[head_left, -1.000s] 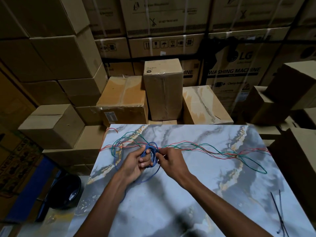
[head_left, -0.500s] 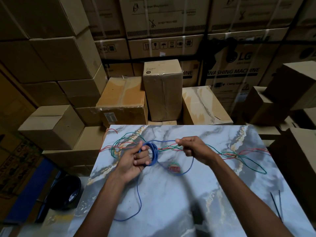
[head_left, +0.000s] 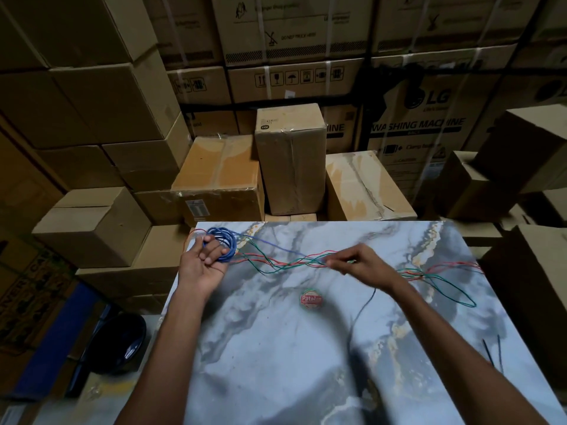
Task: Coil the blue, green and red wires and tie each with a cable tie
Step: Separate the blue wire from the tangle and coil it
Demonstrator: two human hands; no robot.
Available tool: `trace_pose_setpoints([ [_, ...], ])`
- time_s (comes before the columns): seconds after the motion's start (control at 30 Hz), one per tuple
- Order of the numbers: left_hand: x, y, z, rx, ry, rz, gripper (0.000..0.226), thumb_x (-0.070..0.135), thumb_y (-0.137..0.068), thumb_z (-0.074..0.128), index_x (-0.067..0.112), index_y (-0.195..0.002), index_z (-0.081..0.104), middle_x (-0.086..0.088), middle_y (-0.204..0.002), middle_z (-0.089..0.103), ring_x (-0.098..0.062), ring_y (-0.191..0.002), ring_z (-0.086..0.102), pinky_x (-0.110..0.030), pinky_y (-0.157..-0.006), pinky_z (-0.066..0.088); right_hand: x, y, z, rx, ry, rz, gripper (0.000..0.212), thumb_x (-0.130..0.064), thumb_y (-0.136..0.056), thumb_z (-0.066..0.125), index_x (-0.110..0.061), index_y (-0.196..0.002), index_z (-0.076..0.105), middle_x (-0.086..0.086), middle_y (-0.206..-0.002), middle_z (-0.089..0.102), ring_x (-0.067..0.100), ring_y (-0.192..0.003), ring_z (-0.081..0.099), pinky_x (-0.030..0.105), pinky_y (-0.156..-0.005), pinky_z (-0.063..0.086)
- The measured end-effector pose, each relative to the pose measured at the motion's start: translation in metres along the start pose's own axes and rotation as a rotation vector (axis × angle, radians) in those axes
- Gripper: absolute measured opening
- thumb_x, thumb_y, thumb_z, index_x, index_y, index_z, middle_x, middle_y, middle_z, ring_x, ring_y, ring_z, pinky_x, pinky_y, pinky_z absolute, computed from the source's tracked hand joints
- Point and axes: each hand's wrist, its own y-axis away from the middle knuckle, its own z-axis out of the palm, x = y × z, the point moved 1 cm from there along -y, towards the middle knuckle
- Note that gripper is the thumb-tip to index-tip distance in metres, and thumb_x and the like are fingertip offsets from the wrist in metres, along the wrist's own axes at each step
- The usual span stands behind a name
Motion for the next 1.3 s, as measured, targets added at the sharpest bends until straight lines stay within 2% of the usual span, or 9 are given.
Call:
trace_pose_setpoints([
  [0.13,-0.002,-0.01,-0.01,0.103,0.039,0.068,0.033,0.024,-0.107,0.032,0.013,-0.081,0.047,0.005,-0.05,0.033,-0.007,-0.039,0.03,-0.018,-0.049,0.045,-0.005,0.008,0.039,-0.152,0.393,-0.155,0.018,-0.025,-0.094,0.071,-0.022,-0.108,0.081,-0.003,-0.098,0.08,-0.006,-0.073,0.064,0.008,-0.067,0.042],
  [0.23,-0.006,-0.016,-0.018,0.143,-0.062,0.102,0.032,0.021,-0.108,0.03,0.013,-0.082,0.047,0.006,-0.049,0.035,-0.007,-0.04,0.033,-0.019,-0.06,0.042,-0.026,0.022,0.058,-0.284,0.545,-0.174,0.025,-0.029,-0.093,0.065,-0.026,-0.113,0.079,-0.002,-0.096,0.08,0.012,-0.087,0.072,0.025,-0.075,0.052],
  [0.33,-0.016,-0.021,-0.027,0.207,-0.199,0.134,0.03,0.018,-0.108,0.03,0.013,-0.083,0.045,0.003,-0.057,0.038,-0.009,-0.044,0.035,-0.021,-0.063,0.035,-0.06,0.036,0.072,-0.365,0.651,-0.26,0.031,-0.026,-0.091,0.063,-0.028,-0.118,0.077,-0.001,-0.101,0.078,0.023,-0.098,0.07,0.031,-0.081,0.053],
  [0.53,-0.05,-0.013,-0.024,0.215,-0.536,0.137,0.02,0.011,-0.107,0.036,0.008,-0.092,0.049,-0.004,-0.066,0.049,-0.014,-0.051,0.046,-0.026,-0.058,0.039,-0.129,0.055,0.091,-0.428,0.702,-0.512,0.021,-0.023,-0.092,0.058,-0.015,-0.097,0.076,0.006,-0.091,0.072,0.033,-0.088,0.064,0.038,-0.068,0.05],
  [0.77,-0.08,0.011,-0.021,0.027,-0.951,0.125,0.031,0.01,-0.105,0.04,0.008,-0.079,0.058,0.003,-0.059,0.063,-0.011,-0.055,0.057,-0.027,-0.059,0.046,-0.146,0.023,0.057,-0.254,0.427,-0.504,0.014,-0.022,-0.092,0.066,-0.023,-0.093,0.08,-0.013,-0.072,0.06,0.004,-0.059,0.053,0.025,-0.06,0.04],
  [0.9,-0.093,0.018,-0.026,-0.167,-0.973,0.035,0.016,0.012,-0.099,0.042,0.005,-0.092,0.054,-0.003,-0.057,0.054,-0.015,-0.052,0.046,-0.028,-0.053,0.036,-0.129,0.003,0.039,-0.024,0.277,-0.376,0.014,-0.02,-0.094,0.069,-0.017,-0.092,0.083,-0.02,-0.071,0.063,-0.002,-0.062,0.056,0.012,-0.057,0.034],
  [1.07,-0.101,0.021,-0.028,-0.256,-0.857,-0.148,0.035,0.029,-0.099,0.035,0.002,-0.094,0.056,-0.003,-0.054,0.034,-0.011,-0.047,0.031,-0.028,-0.053,0.028,-0.083,-0.019,0.033,0.201,0.186,-0.202,0.016,-0.024,-0.093,0.071,-0.014,-0.09,0.083,-0.006,-0.087,0.079,0.001,-0.074,0.065,0.016,-0.063,0.044],
  [1.17,-0.099,0.022,-0.025,-0.272,-0.843,-0.186,0.038,0.035,-0.096,0.038,0.002,-0.095,0.057,0.0,-0.055,0.03,-0.01,-0.048,0.024,-0.028,-0.057,0.025,-0.054,-0.024,0.034,0.254,0.163,-0.113,0.015,-0.028,-0.093,0.073,-0.018,-0.094,0.084,-0.01,-0.093,0.079,-0.004,-0.082,0.067,0.014,-0.067,0.045],
  [1.3,-0.097,0.025,-0.011,-0.281,-0.828,-0.166,0.029,0.029,-0.093,0.049,0.0,-0.094,0.055,0.005,-0.052,0.032,-0.008,-0.046,0.023,-0.031,-0.063,0.025,-0.027,-0.024,0.04,0.265,0.136,-0.042,0.019,-0.037,-0.093,0.073,-0.021,-0.094,0.083,-0.01,-0.086,0.079,-0.008,-0.07,0.061,0.013,-0.063,0.042],
])
